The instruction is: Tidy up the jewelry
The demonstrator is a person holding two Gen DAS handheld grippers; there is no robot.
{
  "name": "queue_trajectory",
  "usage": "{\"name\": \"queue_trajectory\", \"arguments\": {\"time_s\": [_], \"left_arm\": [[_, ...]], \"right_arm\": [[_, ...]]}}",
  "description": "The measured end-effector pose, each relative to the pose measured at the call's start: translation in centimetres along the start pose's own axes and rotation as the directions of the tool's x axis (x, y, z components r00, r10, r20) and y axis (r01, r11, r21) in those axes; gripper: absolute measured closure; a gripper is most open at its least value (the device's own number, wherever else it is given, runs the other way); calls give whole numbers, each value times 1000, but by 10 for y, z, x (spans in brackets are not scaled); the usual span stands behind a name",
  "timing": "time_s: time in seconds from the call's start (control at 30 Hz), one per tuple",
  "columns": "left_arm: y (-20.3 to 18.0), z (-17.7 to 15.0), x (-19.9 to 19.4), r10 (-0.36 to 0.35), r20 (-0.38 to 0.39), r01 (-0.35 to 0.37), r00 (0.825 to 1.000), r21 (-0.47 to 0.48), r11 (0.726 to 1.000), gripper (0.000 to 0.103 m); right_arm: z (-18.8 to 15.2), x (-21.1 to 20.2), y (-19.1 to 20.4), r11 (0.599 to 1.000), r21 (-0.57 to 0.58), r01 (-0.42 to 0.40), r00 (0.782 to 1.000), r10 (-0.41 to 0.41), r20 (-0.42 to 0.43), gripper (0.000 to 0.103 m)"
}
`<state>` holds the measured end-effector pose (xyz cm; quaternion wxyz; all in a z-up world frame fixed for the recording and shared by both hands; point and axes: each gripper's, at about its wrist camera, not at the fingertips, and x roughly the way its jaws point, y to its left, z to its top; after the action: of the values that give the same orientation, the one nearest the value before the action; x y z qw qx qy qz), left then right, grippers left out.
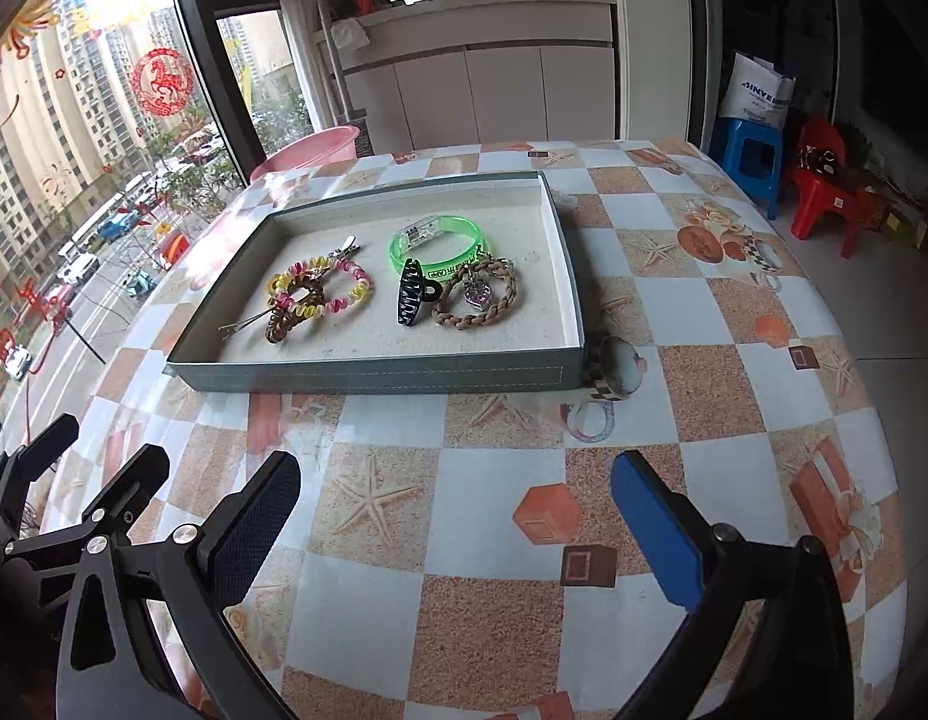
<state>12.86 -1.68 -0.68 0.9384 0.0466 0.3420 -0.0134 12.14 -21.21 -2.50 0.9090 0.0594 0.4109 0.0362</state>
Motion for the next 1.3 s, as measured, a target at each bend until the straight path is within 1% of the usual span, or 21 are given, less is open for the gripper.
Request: {"name": "queue_trajectory", "arguments": {"time_s": [0.1,0.23,0.37,0.47,0.87,1.3], "left_arm": [[-1,-7,-6,3,7,-3,1000,1,1000,0],[0,-14,-11,-10,13,11,1000,-23,1000,0],[0,-22,-14,-2,15,2,1000,-24,1000,0],[1,-25,-15,-3,12,3,1000,-28,1000,0],[5,-21,-19,-16,-1,16,1000,-58,998,0],[5,-20,-18,-11,-12,10,1000,-53,999,0]], "right_arm": [[-10,-8,3,1000,-4,14,999,-14,29,0],[-19,-20,8,999,-20,38,996,-37,82,0],[-26,-33,12,996,-41,85,986,-78,150,0],[-28,-39,13,994,-47,97,981,-87,174,0],[-34,-46,14,991,-52,121,975,-109,192,0],[-34,-45,17,993,-48,108,979,-98,180,0]]}}
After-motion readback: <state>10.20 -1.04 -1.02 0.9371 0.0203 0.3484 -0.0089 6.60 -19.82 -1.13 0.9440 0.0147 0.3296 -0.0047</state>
